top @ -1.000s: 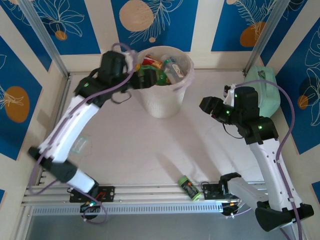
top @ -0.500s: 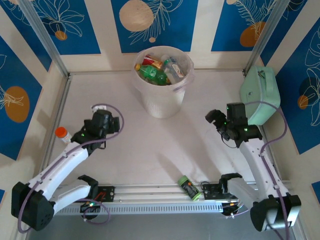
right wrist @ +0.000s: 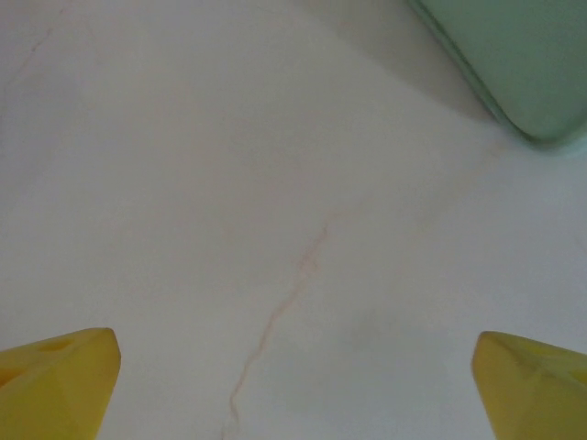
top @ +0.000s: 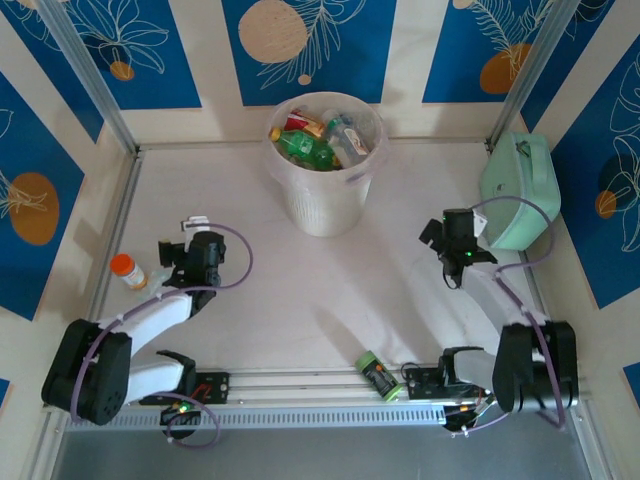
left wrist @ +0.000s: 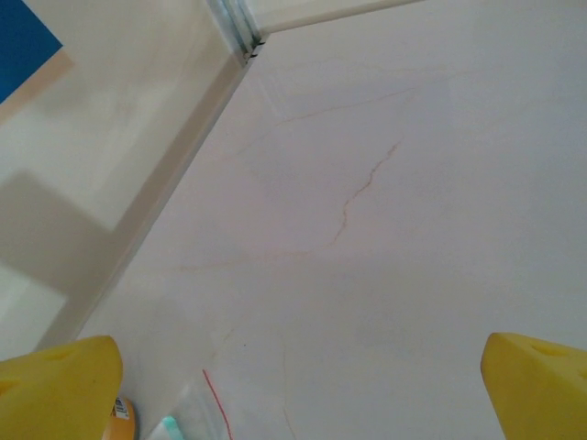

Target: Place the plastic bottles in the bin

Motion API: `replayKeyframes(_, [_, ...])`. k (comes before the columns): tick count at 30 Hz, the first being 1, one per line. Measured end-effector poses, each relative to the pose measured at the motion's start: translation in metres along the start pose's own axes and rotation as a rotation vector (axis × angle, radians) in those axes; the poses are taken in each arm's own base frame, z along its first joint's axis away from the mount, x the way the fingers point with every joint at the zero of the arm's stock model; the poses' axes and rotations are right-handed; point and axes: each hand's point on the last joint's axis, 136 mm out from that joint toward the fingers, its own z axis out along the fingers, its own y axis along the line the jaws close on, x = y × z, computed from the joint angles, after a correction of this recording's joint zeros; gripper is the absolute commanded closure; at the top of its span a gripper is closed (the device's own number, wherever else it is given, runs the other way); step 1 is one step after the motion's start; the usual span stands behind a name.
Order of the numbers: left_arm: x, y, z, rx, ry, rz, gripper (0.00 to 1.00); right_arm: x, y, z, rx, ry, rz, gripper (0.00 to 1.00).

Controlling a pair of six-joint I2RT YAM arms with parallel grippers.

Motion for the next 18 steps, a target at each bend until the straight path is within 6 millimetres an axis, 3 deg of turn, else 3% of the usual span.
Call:
replayKeyframes(5, [0.022,0.019,0.011,-0.037,-0.012,-0.068,0.00,0.023,0.006,0.033,-0.061,-0.039,-0.140,0.01])
replayKeyframes(9, [0.019,0.024,0.028,-0.040,-0.051,-0.155,0.00,0.006,0.030,0.044,-0.195,-0.115,-0.196,0.01])
replayKeyframes(14, [0.023,-0.008,0.050,0.086,-0.039,-0.106,0.00,0.001,0.061,0.044,-0.392,-0.184,-0.277,0.01])
replayKeyframes(16, [0.013,-0.030,0.056,0.213,-0.066,-0.095,0.00,0.008,0.066,0.042,-0.447,-0.182,-0.299,0.01])
replayKeyframes(18, [0.011,-0.036,0.060,0.275,-0.082,-0.108,0.00,0.009,0.069,0.040,-0.471,-0.189,-0.309,0.01])
